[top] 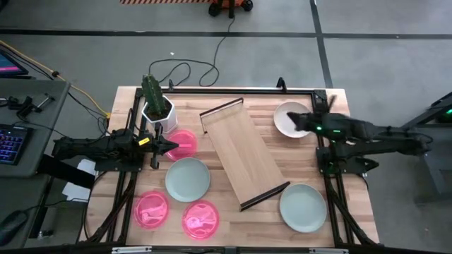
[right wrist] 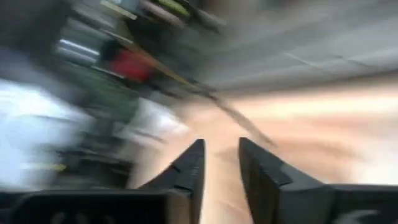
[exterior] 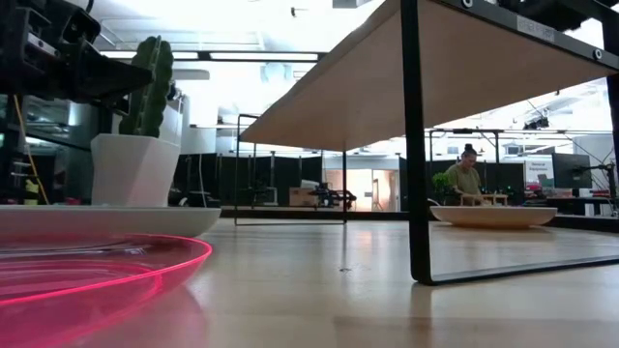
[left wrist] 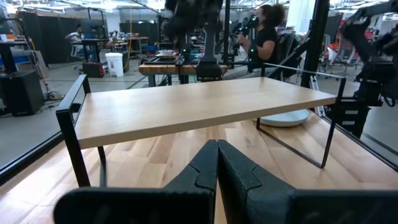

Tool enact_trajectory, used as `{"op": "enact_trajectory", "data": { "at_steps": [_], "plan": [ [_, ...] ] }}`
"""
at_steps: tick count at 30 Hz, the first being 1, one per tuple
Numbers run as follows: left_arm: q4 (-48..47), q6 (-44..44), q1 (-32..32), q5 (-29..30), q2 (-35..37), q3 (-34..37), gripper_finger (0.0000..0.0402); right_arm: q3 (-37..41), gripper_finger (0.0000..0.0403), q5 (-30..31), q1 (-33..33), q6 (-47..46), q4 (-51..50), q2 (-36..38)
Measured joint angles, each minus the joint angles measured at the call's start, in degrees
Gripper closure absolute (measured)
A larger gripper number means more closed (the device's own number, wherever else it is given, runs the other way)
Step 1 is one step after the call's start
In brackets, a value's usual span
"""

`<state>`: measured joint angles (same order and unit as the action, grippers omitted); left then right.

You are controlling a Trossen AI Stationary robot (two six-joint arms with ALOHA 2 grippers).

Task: Place and stack plates onto a shelf
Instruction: Put the white plate on the shelf

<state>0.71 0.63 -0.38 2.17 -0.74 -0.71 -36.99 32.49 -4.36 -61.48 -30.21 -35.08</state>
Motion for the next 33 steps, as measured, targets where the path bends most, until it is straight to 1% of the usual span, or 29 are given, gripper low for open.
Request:
{"op": "enact_trajectory", "data": {
  "at_steps": [2, 4, 6, 8, 10, 13, 18, 20, 22, 25, 28, 31, 33],
  "plan": [
    [-0.01, -0.01, 0.02, 0.00, -0.01, 0.00, 0.0401, -3.23, 0.0273, -1.52, -1.39, -7.91, -13.81, -5.00],
    [-0.01, 0.01, 0.01, -0.02, 0.00, 0.00, 0.0401, -4.58, 0.0247, -3.90, -2.37, -16.04, -24.68, -9.60],
    [0.00, 0.00, 0.01, -0.01, 0.00, 0.00, 0.0401, -4.50, 0.0225, -6.52, -2.72, -23.15, -30.88, -13.23],
    [-0.02, 0.01, 0.02, -0.02, -0.01, 0.00, 0.0401, -3.34, 0.0210, -8.37, -2.75, -29.28, -33.27, -16.02],
    [0.00, -0.01, 0.02, 0.00, 0.01, 0.00, 0.0401, -1.71, 0.0202, -9.23, -2.56, -33.84, -33.27, -18.41],
    [-0.01, 0.01, 0.02, -0.01, 0.01, 0.00, 0.0401, 0.57, 0.0199, -8.81, -2.36, -40.58, -32.66, -21.70],
    [0.00, -0.01, 0.02, -0.02, -0.01, 0.00, 0.0401, 1.81, 0.0199, -3.94, -3.55, -50.14, -30.95, -27.01],
    [0.00, 0.01, 0.01, 0.00, 0.00, 0.00, 0.0401, 2.59, 0.0199, -3.88, -4.46, -53.80, -30.67, -28.92],
    [-0.02, -0.01, 0.02, -0.02, -0.01, 0.00, 0.0401, 3.23, 0.0199, -4.46, -5.39, -54.60, -28.87, -30.47],
    [0.00, 0.00, 0.02, 0.00, 0.01, 0.00, 0.0401, 4.77, 0.0199, -7.46, -6.43, -56.69, -24.97, -32.56],
    [0.00, 0.01, 0.02, -0.02, -0.01, 0.00, 0.0401, 6.87, 0.0199, -7.53, -6.93, -59.41, -19.19, -34.09],
    [0.00, 0.01, 0.00, -0.02, 0.01, 0.00, 0.0401, 9.04, 0.0199, -7.41, -7.57, -63.69, -16.43, -35.03],
    [-0.02, 0.00, 0.02, -0.02, 0.00, 0.00, 0.0401, 10.46, 0.0199, -7.11, -8.01, -64.49, -14.08, -35.15]
  ]
}}
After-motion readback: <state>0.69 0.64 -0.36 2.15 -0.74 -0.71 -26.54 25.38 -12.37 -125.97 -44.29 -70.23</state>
